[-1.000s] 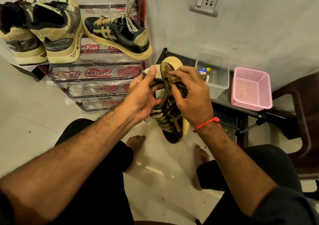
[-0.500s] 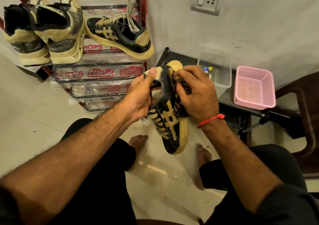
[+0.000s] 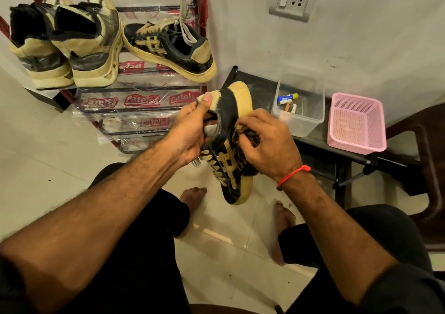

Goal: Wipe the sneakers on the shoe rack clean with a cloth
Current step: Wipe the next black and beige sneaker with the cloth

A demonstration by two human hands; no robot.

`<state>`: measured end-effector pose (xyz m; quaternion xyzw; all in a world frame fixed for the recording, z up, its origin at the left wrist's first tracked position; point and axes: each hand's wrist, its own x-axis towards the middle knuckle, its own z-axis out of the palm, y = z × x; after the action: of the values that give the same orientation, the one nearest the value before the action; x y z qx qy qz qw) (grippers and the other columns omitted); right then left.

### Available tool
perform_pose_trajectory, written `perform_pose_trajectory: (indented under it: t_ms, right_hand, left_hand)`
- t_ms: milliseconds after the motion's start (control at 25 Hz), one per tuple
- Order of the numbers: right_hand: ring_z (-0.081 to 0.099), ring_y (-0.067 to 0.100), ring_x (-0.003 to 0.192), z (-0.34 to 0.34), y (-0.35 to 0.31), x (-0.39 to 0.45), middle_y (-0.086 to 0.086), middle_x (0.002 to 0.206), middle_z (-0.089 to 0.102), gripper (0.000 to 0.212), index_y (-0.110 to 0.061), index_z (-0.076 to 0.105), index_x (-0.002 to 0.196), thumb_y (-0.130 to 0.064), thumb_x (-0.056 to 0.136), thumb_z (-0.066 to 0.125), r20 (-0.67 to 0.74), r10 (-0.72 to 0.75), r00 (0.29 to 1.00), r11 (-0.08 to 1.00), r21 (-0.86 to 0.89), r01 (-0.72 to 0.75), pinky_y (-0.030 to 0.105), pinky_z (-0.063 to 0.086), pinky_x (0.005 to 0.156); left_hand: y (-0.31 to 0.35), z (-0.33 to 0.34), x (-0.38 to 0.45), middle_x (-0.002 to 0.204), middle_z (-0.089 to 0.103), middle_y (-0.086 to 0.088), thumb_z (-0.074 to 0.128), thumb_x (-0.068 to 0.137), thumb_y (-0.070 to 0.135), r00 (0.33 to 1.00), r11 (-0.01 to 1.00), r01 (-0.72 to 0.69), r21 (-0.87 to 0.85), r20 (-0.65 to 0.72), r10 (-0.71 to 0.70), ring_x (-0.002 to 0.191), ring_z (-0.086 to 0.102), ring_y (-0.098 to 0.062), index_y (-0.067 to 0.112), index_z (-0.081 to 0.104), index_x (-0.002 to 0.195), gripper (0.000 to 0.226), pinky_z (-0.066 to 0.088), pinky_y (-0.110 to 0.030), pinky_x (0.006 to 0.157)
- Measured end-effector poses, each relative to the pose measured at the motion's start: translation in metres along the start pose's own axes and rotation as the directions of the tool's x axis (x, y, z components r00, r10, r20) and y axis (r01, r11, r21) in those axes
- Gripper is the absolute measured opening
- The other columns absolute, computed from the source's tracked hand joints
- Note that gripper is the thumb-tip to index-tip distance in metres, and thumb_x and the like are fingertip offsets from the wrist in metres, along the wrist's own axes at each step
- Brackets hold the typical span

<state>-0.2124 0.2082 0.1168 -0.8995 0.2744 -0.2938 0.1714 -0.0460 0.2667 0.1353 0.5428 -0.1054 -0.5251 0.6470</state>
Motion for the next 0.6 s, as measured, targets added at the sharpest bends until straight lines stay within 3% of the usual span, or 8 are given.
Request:
perform_pose_trajectory:
  t_ms: [160,280,400,520,600]
  right_hand:
    - [0.061,0.020,0.099,0.001,-0.003,0.012,0.008,0.107,0.064,0.023,-0.007,0.068,0.108,-0.020,0.091,0.057,-0.192,0.032,0.981,0.999,-0.010,-0.035,0.033,0.053,0.090]
    - [0.061,0.017,0.102,-0.002,-0.005,0.017,0.007,0.108,0.065,0.021,-0.008,0.065,0.111,-0.017,0.093,0.062,-0.277,0.138,0.951,0.988,0.100,-0.114,0.028,0.052,0.091]
    - [0.058,0.012,0.107,-0.004,-0.009,0.015,0.004,0.114,0.064,0.024,-0.012,0.066,0.116,-0.021,0.093,0.065,-0.167,0.094,0.981,0.992,0.101,-0.078,0.020,0.048,0.095]
    - [0.060,0.020,0.105,0.016,-0.023,-0.002,0.005,0.114,0.062,0.026,-0.012,0.068,0.112,-0.017,0.086,0.069,0.022,-0.044,0.999,0.999,0.024,0.043,0.031,0.051,0.093]
    - [0.061,0.026,0.101,0.030,-0.031,-0.012,0.008,0.111,0.063,0.028,-0.009,0.069,0.109,-0.012,0.081,0.071,0.089,-0.154,0.984,0.985,-0.062,0.160,0.034,0.053,0.089]
  left_hand:
    - [-0.006,0.005,0.000,0.111,0.072,-0.017,0.049,0.106,0.036,0.997,0.999,0.032,-0.003,0.064,-0.032,0.073,0.072,-0.022,0.003,0.056,0.137,0.046,0.062,-0.032,0.058]
    - [-0.009,0.004,-0.002,0.112,0.072,-0.016,0.049,0.106,0.036,0.993,0.998,0.058,0.015,0.098,-0.059,0.080,0.073,-0.024,0.004,0.056,0.136,0.045,0.063,-0.035,0.062]
    - [-0.009,0.002,0.002,0.114,0.073,-0.017,0.050,0.105,0.039,0.995,0.997,0.079,0.015,0.067,-0.080,0.080,0.073,-0.023,0.005,0.057,0.135,0.046,0.061,-0.035,0.059]
    - [-0.012,0.001,0.005,0.102,0.075,-0.013,0.053,0.104,0.040,0.996,0.996,0.084,-0.010,-0.038,-0.084,0.069,0.072,-0.019,0.006,0.059,0.129,0.042,0.059,-0.031,0.056]
    - [-0.013,-0.001,0.007,0.097,0.075,-0.011,0.054,0.104,0.039,0.992,0.997,0.067,-0.025,-0.103,-0.069,0.075,0.073,-0.021,0.009,0.062,0.116,0.033,0.061,-0.036,0.067]
